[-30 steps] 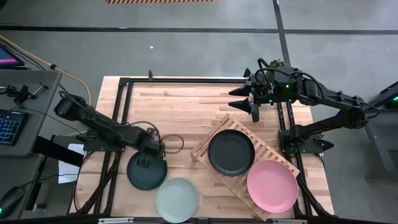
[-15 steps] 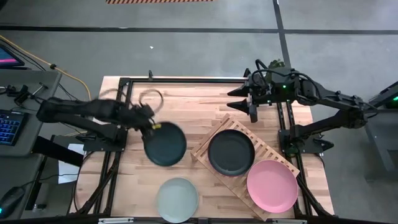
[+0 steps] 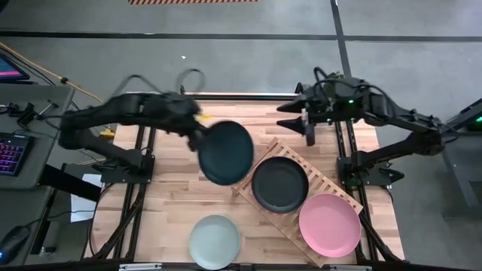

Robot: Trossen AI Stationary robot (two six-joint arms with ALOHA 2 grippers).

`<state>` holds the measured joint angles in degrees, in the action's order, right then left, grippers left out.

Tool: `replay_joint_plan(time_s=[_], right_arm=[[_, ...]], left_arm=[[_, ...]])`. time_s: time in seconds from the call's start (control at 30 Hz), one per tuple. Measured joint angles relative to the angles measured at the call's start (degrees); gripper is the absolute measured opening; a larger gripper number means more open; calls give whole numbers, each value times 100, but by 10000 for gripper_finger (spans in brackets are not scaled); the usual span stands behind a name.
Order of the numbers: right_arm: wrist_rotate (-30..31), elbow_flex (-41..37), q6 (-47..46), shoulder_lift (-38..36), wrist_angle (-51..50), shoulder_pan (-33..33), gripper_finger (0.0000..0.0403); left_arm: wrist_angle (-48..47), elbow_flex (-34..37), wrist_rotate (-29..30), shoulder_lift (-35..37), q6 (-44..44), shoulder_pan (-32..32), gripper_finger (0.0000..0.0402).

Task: Place and stack plates onto a shelf
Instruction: Stack the dark green plate on top of the light pink plate on the shelf

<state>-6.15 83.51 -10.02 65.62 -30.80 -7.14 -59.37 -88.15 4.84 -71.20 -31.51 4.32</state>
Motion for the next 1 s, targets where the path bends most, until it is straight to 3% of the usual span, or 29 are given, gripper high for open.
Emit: replay_joint_plan(time_s=[0.17, 0.33, 0.53, 0.67, 1.0], right_arm=[[-158, 54, -42, -185, -154, 0, 218], [-91, 54, -41, -389, -661, 1, 218], [4, 54, 123, -722, -713, 0, 218], [282, 54, 265, -921, -714, 1, 218], [266, 56, 301, -1022, -718, 0, 218]], left_arm=[[121, -654, -10, -1108, 673, -20, 0], [1156, -1081, -227, -1928, 718, -46, 0], [1863, -1368, -586, -2643, 423, -227, 0], [2530, -1390, -599, -2952, 9, -362, 0], [4103, -1389, -607, -3698, -818, -709, 0]])
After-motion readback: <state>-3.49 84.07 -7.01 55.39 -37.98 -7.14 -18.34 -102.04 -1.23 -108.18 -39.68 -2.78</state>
